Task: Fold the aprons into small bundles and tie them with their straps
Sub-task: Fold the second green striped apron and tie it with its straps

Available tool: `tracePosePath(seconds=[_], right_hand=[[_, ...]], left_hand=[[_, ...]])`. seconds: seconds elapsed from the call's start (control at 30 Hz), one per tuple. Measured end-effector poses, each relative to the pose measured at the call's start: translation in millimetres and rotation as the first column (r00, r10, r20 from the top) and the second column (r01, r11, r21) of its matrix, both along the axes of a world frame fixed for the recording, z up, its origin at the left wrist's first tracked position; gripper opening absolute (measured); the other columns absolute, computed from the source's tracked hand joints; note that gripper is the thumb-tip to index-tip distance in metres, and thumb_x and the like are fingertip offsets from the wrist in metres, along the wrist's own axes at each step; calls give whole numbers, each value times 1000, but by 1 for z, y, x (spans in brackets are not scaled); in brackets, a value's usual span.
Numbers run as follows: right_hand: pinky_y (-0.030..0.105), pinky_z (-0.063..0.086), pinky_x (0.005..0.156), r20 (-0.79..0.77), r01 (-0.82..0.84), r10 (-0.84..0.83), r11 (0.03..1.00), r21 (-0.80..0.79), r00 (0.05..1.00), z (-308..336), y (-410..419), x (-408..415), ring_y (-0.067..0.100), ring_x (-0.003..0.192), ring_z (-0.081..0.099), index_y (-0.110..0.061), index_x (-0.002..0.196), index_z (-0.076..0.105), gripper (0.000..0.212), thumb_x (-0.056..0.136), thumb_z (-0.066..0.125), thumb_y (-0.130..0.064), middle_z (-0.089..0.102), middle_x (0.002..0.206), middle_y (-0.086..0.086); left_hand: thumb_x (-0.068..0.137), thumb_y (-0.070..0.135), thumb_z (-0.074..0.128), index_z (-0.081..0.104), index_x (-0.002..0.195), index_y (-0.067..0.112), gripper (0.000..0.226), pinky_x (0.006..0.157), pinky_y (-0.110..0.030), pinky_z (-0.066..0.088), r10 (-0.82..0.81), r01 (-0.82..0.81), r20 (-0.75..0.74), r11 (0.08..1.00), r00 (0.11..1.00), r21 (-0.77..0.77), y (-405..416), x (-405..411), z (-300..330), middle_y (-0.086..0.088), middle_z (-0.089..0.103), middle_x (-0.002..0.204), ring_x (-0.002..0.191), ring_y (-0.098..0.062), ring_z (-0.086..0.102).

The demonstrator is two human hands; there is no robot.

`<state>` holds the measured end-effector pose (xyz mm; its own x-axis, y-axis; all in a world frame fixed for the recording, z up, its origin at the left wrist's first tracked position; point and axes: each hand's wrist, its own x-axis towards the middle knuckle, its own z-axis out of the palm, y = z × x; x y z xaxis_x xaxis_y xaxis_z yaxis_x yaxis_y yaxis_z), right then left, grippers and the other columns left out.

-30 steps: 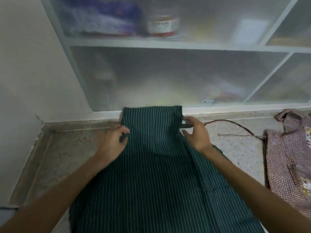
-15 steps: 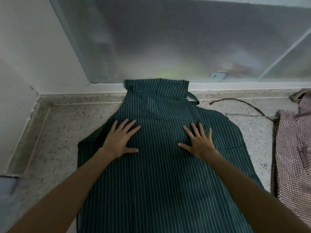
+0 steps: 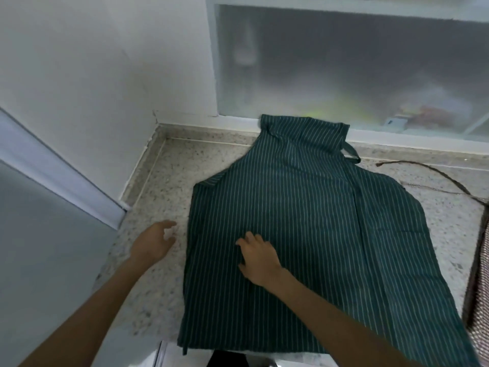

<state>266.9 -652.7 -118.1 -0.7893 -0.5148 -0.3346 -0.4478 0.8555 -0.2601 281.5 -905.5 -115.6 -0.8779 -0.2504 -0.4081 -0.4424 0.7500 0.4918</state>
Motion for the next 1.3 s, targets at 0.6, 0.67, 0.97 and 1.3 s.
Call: tracePosePath(seconds=[0.6,0.67,0.97,1.3], right_hand=[[33,43,82,426,309,-312,948,77,849,12,-85,-37,22,110,51,-15,121,46,69,73,67,-61,48,122,3],[31,43,78,495,292,-290,953,75,819,15,-80,-42,21,109,51,-17,123,43,69,74,68,-59,48,124,4],[36,48,76,74,192,-190,981,-20,979,41,-113,-16,24,90,60,-10,104,57,21,97,45,-26,61,102,6],[25,29,46,291,261,-269,963,65,918,20,-146,-4,13,53,35,-15,58,32,38,93,48,-16,34,60,0]], left_hand=[[92,21,58,61,84,10,13,52,-18,46,-157,-42,344,861,926,507,8,-131,15,-2,60,72,64,-10,57],[93,23,55,57,100,10,15,66,-25,49,-99,-307,497,679,862,667,-11,-140,33,-3,64,83,75,-13,62],[84,19,62,39,140,18,61,107,-37,29,-553,526,86,717,829,-457,-48,-172,45,-9,35,144,131,-26,32],[95,44,45,25,147,18,62,108,-42,28,-488,482,39,841,872,-248,-16,-183,-9,-10,22,150,136,-31,25]])
